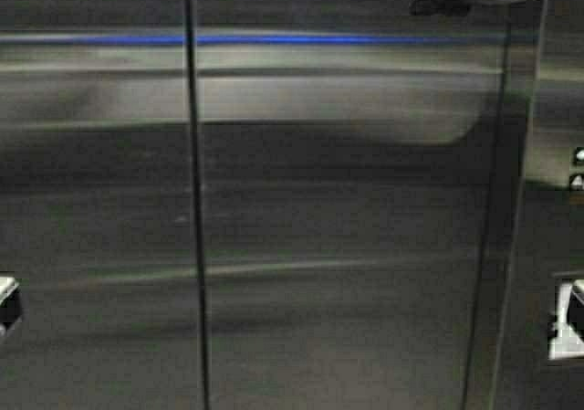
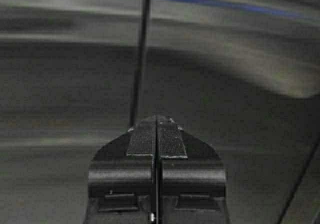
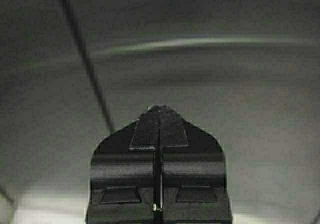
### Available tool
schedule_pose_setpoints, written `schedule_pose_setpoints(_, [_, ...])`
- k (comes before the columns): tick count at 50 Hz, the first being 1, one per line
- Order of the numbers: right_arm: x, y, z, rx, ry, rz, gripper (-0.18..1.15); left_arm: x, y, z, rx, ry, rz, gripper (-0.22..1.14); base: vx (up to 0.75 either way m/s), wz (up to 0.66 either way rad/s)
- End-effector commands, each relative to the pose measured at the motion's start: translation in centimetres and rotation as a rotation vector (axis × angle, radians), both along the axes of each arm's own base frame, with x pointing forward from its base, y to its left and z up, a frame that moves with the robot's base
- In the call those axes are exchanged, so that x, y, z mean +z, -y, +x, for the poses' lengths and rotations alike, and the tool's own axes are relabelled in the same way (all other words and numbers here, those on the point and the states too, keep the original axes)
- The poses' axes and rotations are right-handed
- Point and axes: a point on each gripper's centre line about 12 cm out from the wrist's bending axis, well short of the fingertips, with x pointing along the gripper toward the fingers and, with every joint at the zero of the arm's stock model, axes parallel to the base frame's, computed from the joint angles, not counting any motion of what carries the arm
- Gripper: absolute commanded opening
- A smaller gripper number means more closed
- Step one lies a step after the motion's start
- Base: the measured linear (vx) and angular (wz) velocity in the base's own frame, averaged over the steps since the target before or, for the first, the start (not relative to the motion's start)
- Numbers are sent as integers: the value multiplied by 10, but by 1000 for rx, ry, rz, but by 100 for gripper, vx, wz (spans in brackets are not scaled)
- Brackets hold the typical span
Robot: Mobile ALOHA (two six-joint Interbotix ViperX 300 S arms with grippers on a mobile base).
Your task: Navigate to elevator, push the call button, then enter the elevator
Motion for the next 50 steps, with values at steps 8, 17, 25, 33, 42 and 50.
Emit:
schedule_pose_setpoints(8, [10,0,2,1,33,11,5,3,0,2,0,5,-10,3,-15,6])
schedule_pose_setpoints(17, [6,-1,5,2,23,7,5,-2,1,5,0,-18,-7,3,-17,5])
schedule_pose_setpoints(25, [6,-1,4,1,23,4,5,0,1,11,0,-27,-2,3,-20,6])
schedule_pose_setpoints(33, [6,-1,4,2,24,6,5,-3,2,12,0,-40,-1,3,-19,8])
schedule_pose_setpoints(42, [5,-1,4,2,21,5,5,-2,2,12,0,-36,0,3,-15,8])
schedule_pose_setpoints(50, [8,0,3,2,29,4,5,0,2,12,0,-30,-1,3,-12,12])
